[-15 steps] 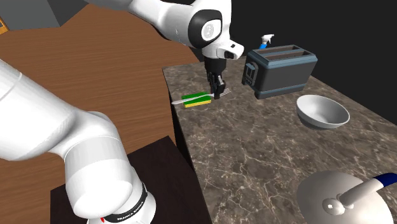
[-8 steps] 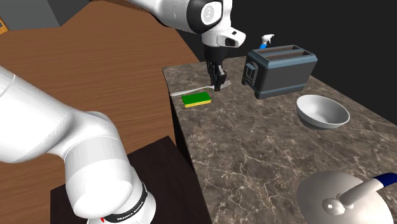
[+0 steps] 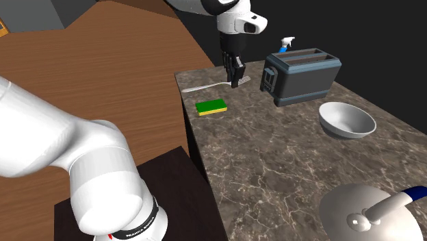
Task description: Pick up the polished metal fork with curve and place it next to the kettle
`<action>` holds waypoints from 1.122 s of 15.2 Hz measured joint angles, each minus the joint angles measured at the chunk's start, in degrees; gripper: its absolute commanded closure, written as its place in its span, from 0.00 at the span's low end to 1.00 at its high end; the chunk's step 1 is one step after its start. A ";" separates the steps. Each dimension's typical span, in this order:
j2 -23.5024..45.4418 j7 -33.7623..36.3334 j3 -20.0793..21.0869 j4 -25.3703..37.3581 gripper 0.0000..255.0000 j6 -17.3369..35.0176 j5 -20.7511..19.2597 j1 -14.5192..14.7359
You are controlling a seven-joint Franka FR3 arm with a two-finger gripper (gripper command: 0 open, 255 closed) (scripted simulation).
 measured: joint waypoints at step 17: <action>-12.23 -13.41 -11.58 -4.82 1.00 -7.90 -3.48 -3.95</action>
